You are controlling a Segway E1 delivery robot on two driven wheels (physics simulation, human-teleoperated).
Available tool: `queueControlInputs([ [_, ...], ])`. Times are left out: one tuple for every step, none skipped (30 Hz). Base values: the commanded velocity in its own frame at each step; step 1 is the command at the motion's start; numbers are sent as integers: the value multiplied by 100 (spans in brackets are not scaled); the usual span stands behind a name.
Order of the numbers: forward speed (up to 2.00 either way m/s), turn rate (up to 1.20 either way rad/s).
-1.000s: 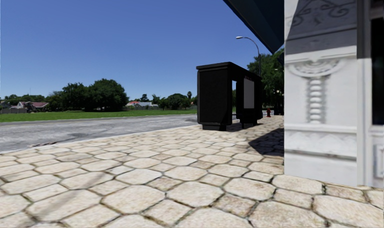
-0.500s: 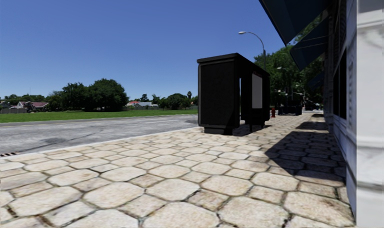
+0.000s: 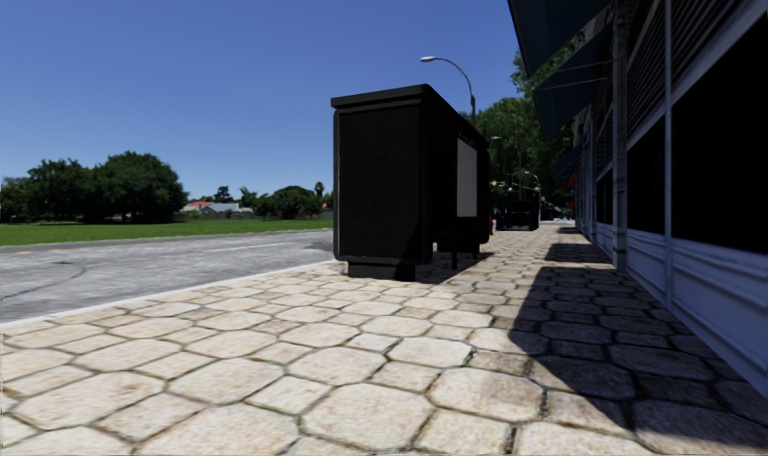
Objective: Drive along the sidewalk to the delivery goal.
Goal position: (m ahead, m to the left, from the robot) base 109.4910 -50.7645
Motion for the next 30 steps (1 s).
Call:
queueControlInputs([
  [200, -66],
  [200, -66],
  [200, -66],
  [200, -66],
  [200, -66],
  [200, -66],
  [200, -66],
  [200, -66],
  [200, -66],
  [200, -66],
  [200, -59],
  [200, -10],
  [200, -10],
  [200, 0],
  [200, 0],
  [200, 0],
  [200, 0],
  [200, 0],
  [200, 0],
  [200, 0],
  [200, -3],
  [200, -23],
  [200, -30],
  [200, -30],
  [200, -33],
  [200, -40],
  [200, -40],
  [200, -46],
  [200, -50],
  [200, -51],
])
